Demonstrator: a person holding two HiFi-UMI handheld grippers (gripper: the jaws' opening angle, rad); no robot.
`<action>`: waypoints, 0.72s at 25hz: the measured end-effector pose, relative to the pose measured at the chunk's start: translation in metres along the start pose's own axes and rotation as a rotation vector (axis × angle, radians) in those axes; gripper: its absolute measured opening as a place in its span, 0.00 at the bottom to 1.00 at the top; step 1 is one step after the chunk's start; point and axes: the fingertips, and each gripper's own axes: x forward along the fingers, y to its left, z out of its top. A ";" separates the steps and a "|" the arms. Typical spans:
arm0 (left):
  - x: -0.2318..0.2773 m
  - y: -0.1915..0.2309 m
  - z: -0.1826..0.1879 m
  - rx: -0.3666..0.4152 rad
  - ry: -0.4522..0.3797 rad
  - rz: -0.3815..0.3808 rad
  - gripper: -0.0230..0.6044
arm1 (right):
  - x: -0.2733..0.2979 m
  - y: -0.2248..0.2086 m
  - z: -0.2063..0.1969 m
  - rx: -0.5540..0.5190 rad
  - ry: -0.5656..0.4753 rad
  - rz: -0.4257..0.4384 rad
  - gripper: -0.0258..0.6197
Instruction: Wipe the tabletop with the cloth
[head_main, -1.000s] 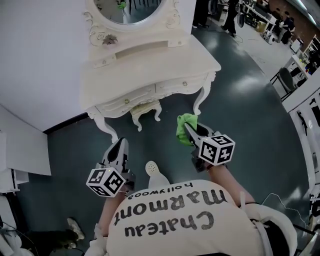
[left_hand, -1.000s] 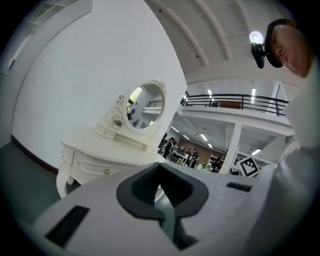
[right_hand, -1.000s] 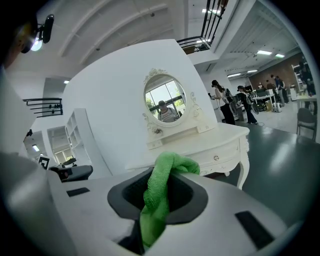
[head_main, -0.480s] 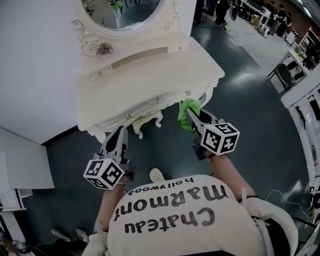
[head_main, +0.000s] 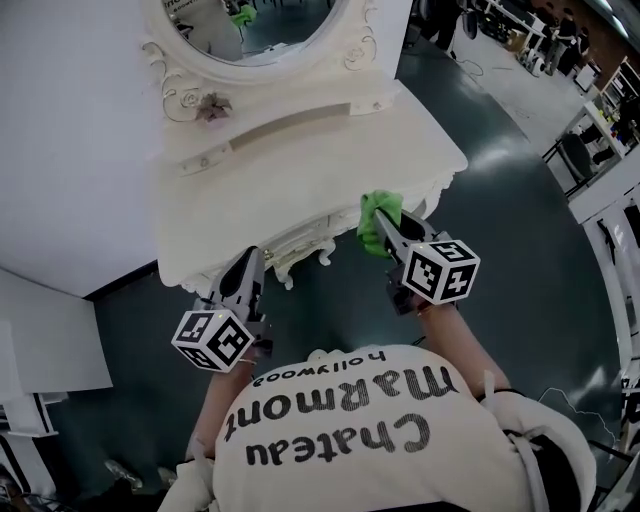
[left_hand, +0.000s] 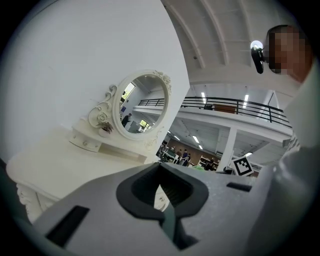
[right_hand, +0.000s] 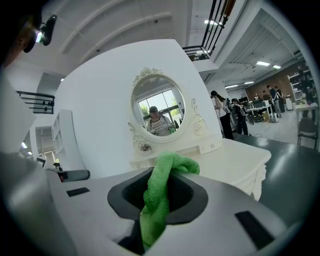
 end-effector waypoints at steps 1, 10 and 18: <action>0.003 0.003 -0.003 -0.007 0.011 -0.001 0.05 | 0.005 -0.003 -0.003 0.002 0.013 -0.006 0.15; 0.027 0.049 -0.008 -0.098 0.025 0.061 0.05 | 0.058 -0.036 -0.008 0.013 0.089 -0.044 0.15; 0.065 0.083 0.033 -0.075 -0.047 0.142 0.05 | 0.128 -0.064 0.034 -0.023 0.089 0.007 0.15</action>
